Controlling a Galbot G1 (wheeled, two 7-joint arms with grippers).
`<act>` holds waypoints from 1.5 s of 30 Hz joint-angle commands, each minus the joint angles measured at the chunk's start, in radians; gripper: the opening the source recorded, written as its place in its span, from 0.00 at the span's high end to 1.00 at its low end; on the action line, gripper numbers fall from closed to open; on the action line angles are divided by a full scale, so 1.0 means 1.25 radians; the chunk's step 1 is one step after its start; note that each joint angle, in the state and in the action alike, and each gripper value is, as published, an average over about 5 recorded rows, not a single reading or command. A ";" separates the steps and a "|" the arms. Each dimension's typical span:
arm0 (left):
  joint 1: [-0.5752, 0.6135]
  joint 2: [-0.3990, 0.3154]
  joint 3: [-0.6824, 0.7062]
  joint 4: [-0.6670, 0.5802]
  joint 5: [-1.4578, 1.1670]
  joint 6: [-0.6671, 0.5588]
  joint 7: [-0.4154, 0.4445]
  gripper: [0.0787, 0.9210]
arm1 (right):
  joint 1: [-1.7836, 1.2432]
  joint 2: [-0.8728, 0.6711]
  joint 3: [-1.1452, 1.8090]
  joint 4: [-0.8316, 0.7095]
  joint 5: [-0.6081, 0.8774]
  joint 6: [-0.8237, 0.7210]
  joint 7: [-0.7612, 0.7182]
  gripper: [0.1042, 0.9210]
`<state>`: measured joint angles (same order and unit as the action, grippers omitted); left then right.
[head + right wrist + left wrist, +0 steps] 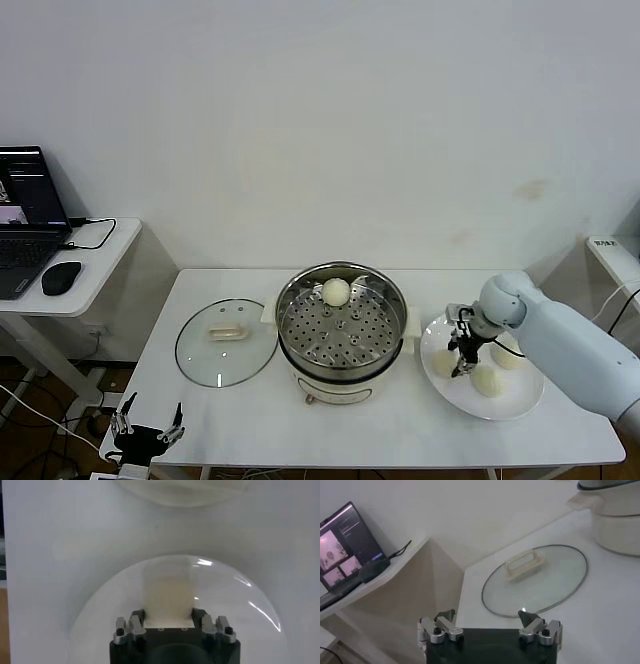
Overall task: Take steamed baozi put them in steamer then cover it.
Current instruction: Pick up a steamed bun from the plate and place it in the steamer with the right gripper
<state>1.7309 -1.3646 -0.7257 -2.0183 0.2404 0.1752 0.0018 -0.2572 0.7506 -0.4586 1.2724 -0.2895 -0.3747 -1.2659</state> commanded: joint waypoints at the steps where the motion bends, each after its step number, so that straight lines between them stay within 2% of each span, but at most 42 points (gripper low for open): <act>1: 0.001 0.004 -0.004 -0.013 -0.002 0.002 0.002 0.12 | 0.118 -0.061 -0.052 0.040 0.094 -0.017 -0.016 0.43; 9: 0.002 0.005 -0.005 -0.034 -0.001 0.005 -0.001 0.12 | 0.474 -0.093 -0.296 0.108 0.260 -0.058 -0.048 0.43; 13: 0.001 0.005 -0.006 -0.048 0.000 0.008 -0.001 0.12 | 0.635 -0.046 -0.406 0.111 0.359 -0.086 -0.057 0.43; 19: 0.014 0.010 -0.014 -0.087 0.000 0.010 -0.004 0.12 | 0.712 0.058 -0.466 0.112 0.464 -0.141 -0.059 0.42; 35: 0.019 -0.008 -0.022 -0.124 -0.001 0.016 -0.004 0.12 | 0.605 0.354 -0.458 -0.029 0.433 -0.179 -0.043 0.42; 45: 0.008 -0.007 -0.027 -0.111 -0.004 0.019 -0.002 0.12 | 0.495 0.440 -0.425 -0.109 0.365 -0.177 -0.033 0.42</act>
<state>1.7429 -1.3716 -0.7591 -2.1549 0.2359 0.1988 -0.0025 0.4630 1.1363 -0.9944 1.2410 0.2121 -0.5843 -1.3109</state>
